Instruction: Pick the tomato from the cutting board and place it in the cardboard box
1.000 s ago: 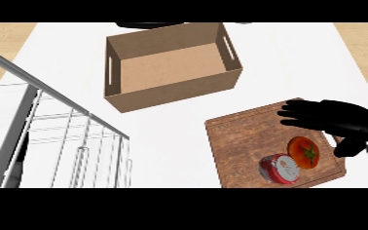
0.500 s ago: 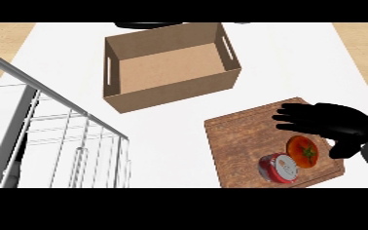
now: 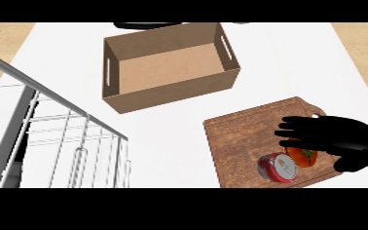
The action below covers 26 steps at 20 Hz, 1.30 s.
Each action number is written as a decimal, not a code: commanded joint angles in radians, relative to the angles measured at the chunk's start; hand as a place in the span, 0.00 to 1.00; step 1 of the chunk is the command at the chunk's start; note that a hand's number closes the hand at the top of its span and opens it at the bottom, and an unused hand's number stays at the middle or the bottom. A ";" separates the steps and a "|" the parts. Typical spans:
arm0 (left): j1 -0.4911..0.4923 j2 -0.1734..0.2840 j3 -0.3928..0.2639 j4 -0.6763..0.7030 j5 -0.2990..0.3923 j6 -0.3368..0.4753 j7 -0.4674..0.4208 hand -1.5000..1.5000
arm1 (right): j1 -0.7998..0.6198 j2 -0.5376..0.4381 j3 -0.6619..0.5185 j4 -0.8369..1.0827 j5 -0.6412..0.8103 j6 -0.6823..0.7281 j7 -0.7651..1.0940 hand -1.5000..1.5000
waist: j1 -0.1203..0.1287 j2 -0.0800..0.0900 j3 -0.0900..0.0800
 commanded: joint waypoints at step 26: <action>0.022 -0.043 0.096 -0.022 -0.058 -0.040 0.004 0.50 | 0.151 0.410 -0.302 0.097 0.141 -0.158 0.576 1.00 | -0.078 -0.011 0.000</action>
